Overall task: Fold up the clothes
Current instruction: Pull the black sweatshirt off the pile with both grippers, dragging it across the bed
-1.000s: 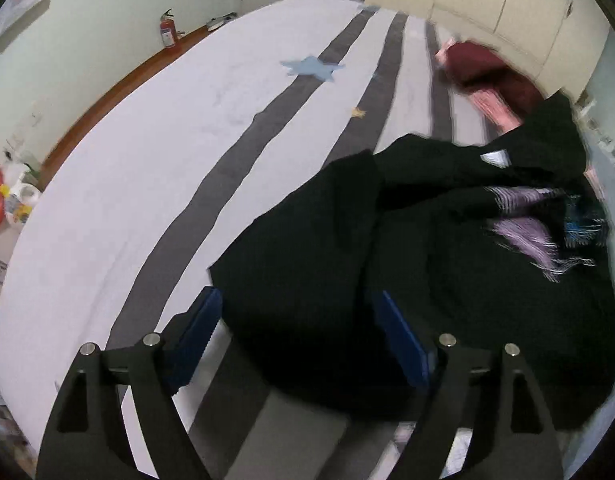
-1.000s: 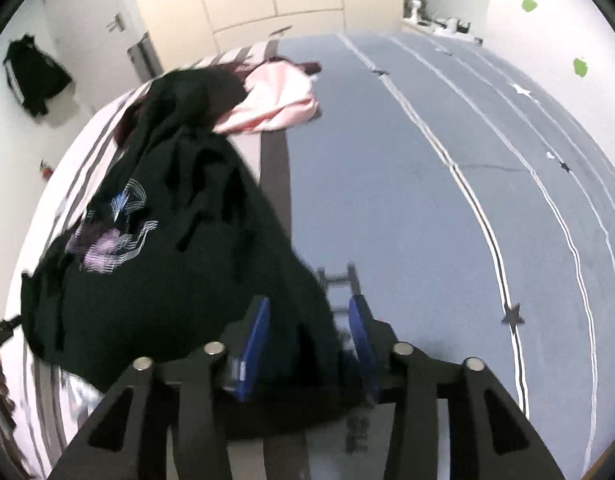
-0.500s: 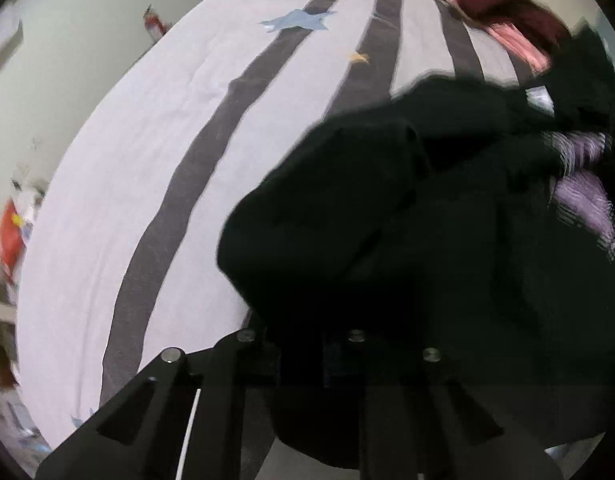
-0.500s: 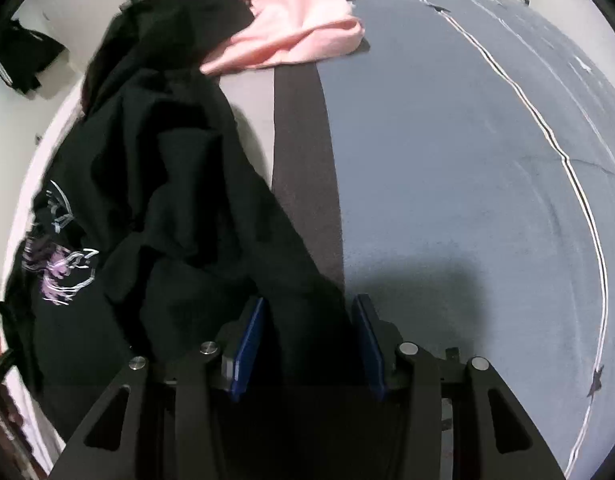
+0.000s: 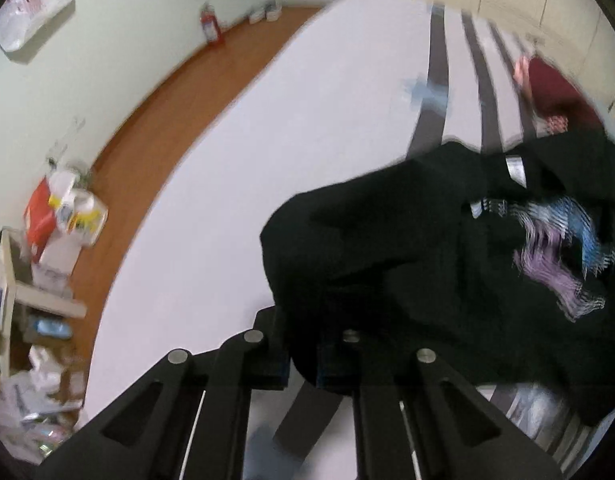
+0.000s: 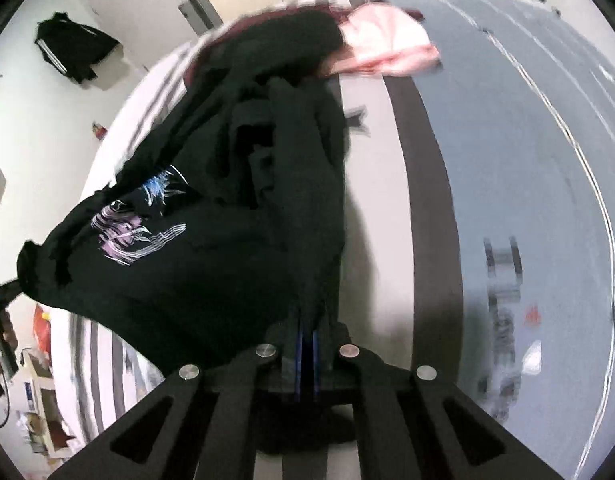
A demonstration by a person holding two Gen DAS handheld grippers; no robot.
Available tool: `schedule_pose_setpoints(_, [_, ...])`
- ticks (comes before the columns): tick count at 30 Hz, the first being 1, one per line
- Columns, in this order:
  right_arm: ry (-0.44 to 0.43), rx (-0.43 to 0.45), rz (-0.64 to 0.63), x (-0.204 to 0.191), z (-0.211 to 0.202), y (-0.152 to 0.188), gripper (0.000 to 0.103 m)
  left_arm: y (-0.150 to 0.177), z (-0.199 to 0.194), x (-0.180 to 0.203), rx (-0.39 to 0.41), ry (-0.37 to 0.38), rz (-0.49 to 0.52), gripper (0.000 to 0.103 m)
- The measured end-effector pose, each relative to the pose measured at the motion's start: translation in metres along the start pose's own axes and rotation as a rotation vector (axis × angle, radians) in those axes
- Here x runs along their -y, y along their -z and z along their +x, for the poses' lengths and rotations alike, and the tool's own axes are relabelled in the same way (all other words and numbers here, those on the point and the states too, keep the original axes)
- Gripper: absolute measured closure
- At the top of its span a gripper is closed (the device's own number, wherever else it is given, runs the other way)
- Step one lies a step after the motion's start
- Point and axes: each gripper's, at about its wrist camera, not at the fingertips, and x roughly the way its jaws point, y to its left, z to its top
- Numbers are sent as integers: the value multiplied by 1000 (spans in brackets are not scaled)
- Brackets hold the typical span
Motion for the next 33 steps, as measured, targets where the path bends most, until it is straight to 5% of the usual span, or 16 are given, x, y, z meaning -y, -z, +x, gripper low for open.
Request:
schedule_pose_setpoints(5, [60, -130, 8, 18, -3, 51, 101, 73, 16, 0, -128, 24, -19, 97])
schedule_pose_setpoints(8, [120, -154, -20, 26, -11, 63, 99, 93, 7, 9, -89, 59, -14, 95])
schedule_pose_setpoints(13, [231, -25, -122, 10, -42, 34, 83, 77, -42, 5, 98, 155, -106, 69])
schedule_pose_setpoints(17, [227, 140, -185, -22, -66, -12, 57, 50, -60, 10, 201, 175, -92, 49])
schedule_pose_setpoints(19, [208, 192, -207, -43, -70, -38, 54, 42, -62, 18, 237, 190, -49, 37])
schedule_pose_setpoints(23, [79, 213, -258, -93, -37, -85, 37, 11, -12, 44, 159, 140, -6, 33])
schedule_pose_setpoints(26, [10, 178, -357, -138, 19, -117, 37, -2, 22, 56, 96, 186, -16, 33])
schedule_pose_setpoints(30, [-47, 101, -473, -203, 93, -152, 37, -13, 69, 82, 83, 96, 79, 33])
schedule_pose_setpoints(33, [-49, 86, -568, -248, 129, -168, 37, -18, 90, 80, 54, 98, 59, 34])
